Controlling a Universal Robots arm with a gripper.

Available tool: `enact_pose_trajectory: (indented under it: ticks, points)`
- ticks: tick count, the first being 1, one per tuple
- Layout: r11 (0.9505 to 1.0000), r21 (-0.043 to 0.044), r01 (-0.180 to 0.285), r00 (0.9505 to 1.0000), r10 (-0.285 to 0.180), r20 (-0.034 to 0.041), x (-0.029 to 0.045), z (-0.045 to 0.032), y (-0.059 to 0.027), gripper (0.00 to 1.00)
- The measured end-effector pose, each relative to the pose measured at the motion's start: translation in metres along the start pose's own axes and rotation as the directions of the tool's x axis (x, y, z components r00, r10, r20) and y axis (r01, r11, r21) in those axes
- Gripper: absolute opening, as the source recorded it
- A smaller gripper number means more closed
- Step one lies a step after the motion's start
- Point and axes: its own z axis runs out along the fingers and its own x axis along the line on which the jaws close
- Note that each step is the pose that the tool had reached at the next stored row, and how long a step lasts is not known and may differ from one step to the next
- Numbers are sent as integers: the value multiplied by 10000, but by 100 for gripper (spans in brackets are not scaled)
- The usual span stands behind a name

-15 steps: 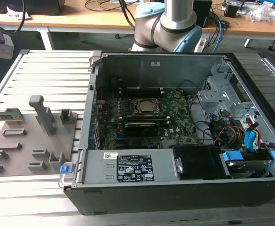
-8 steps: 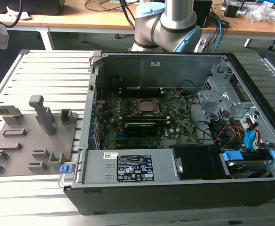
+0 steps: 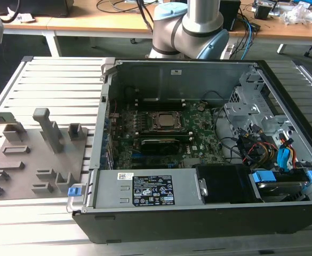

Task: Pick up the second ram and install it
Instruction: 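Pick up the second ram and move it above second insertion slot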

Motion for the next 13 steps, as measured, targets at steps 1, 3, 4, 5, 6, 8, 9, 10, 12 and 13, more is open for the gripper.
enact_pose_trajectory:
  ticks: [1,3,4,5,6,8,9,10,12,13]
  points:
    - [10000,0,0,10000,0,0,-1,-34,1,13]
    - [10000,0,0,10000,0,1,-6,-146,7,13]
    - [10000,0,0,10000,0,1,-9,-202,9,13]
    - [10000,-1,0,10000,0,0,-11,-255,12,13]
    - [10000,0,0,10000,0,1,-12,-282,13,13]
    - [10000,0,0,10000,0,2,-14,-343,16,13]
    - [10000,-2,3,10000,-3,75,-15,-346,16,13]
    - [10000,-3,5,9999,-5,150,-22,-345,15,13]
    - [10000,-25,10,9997,-10,239,-88,-345,-1,13]
    - [10000,-36,11,9997,-10,263,-121,-344,-12,13]
